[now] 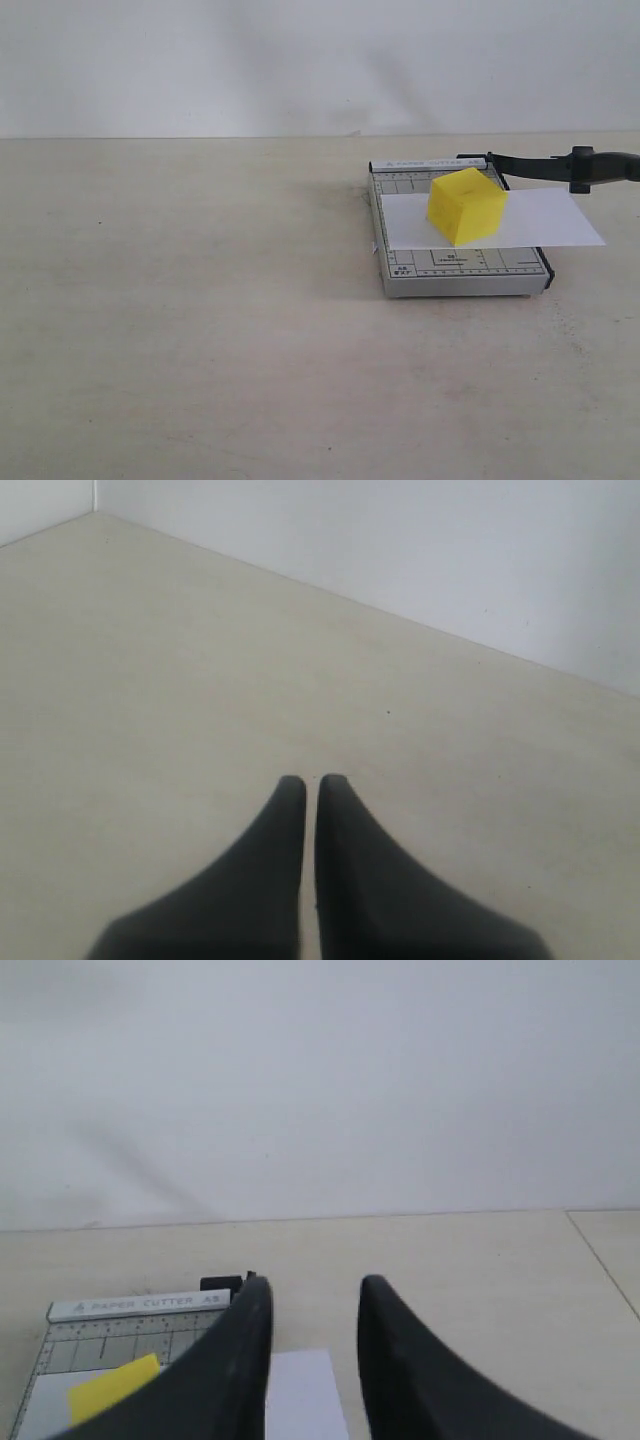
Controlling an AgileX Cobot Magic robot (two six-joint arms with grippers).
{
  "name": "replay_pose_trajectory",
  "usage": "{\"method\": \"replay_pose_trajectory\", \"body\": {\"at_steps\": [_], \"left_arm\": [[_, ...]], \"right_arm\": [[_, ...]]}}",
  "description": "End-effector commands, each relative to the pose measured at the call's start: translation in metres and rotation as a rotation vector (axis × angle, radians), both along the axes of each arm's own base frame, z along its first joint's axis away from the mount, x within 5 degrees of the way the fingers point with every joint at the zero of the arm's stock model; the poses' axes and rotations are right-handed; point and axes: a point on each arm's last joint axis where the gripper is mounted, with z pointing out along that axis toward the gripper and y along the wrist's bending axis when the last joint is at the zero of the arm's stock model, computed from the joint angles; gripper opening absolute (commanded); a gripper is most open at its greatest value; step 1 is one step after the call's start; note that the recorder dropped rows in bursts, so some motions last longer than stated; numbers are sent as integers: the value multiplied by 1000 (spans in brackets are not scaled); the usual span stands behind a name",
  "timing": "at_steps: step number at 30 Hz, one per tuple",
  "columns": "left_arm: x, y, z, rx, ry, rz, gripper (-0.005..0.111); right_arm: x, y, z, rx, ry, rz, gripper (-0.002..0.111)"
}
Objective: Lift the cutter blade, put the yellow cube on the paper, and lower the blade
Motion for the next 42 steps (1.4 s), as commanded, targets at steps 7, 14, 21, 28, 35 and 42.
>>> {"method": "replay_pose_trajectory", "body": {"at_steps": [7, 14, 21, 28, 35, 42], "left_arm": [[0, -2, -8, -17, -18, -16, 5], [-1, -3, -12, -136, -1, 13, 5], [0, -5, -9, -65, -16, -32, 5], [-1, -5, -11, -88, 0, -32, 5], [0, -6, -11, -110, -7, -29, 5], [0, -6, -11, -110, -7, -29, 5]], "right_arm": [[26, -1, -23, -34, 338, -53, 43], [26, 8, -28, -13, 385, 54, 43], [40, 10, -52, -19, 494, 50, 43], [37, 10, -55, 4, 540, 41, 43], [35, 10, -57, 10, 569, 35, 43], [33, 10, -58, 14, 591, 40, 43]]}}
